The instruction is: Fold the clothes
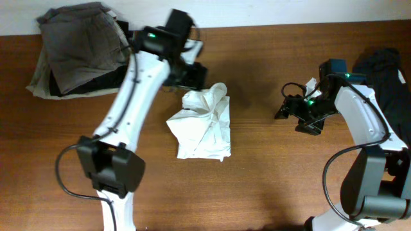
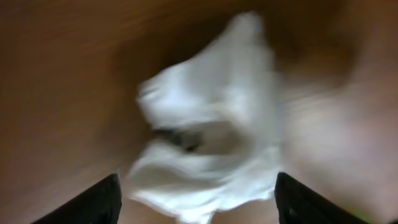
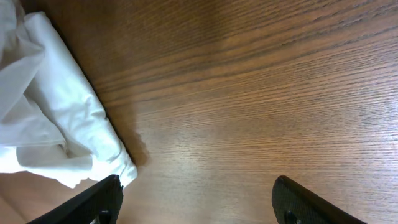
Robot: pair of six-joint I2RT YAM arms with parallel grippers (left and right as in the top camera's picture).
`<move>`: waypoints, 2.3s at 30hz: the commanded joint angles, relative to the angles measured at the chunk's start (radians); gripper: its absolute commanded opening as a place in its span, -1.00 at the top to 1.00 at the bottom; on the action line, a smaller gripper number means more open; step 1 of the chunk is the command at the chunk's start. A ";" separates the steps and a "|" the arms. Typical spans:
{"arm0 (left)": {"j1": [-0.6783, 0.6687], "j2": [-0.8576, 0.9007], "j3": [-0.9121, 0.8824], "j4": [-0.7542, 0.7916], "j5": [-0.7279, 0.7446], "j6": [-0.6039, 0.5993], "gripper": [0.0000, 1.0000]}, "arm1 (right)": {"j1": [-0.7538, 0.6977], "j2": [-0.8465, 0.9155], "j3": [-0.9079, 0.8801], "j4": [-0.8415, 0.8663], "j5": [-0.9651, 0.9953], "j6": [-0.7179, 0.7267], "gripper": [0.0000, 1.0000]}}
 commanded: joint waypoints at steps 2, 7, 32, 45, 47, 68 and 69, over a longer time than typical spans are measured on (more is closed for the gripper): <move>0.133 0.035 0.005 -0.169 -0.014 0.072 -0.57 | 0.010 -0.013 0.009 -0.004 0.010 -0.019 -0.62; 0.212 0.064 -0.010 -0.176 0.162 0.178 -0.93 | 0.010 -0.013 0.009 0.002 0.006 -0.019 -0.62; 0.162 0.087 -0.476 0.099 0.499 0.251 -0.82 | 0.010 -0.013 0.009 0.000 0.007 -0.019 -0.62; 0.046 0.047 -0.449 0.122 0.551 0.268 0.99 | 0.010 -0.013 0.009 -0.004 0.008 -0.020 -0.62; 0.027 0.009 -0.442 0.122 0.550 0.270 0.99 | 0.010 -0.013 0.009 -0.001 0.008 -0.020 -0.62; -0.246 -0.044 -0.441 0.209 0.489 0.270 -0.22 | 0.009 -0.013 0.009 0.010 0.006 -0.018 -0.64; -0.241 -0.044 -0.435 0.204 0.485 0.269 -0.22 | 0.007 -0.013 0.010 0.007 0.000 -0.016 -0.64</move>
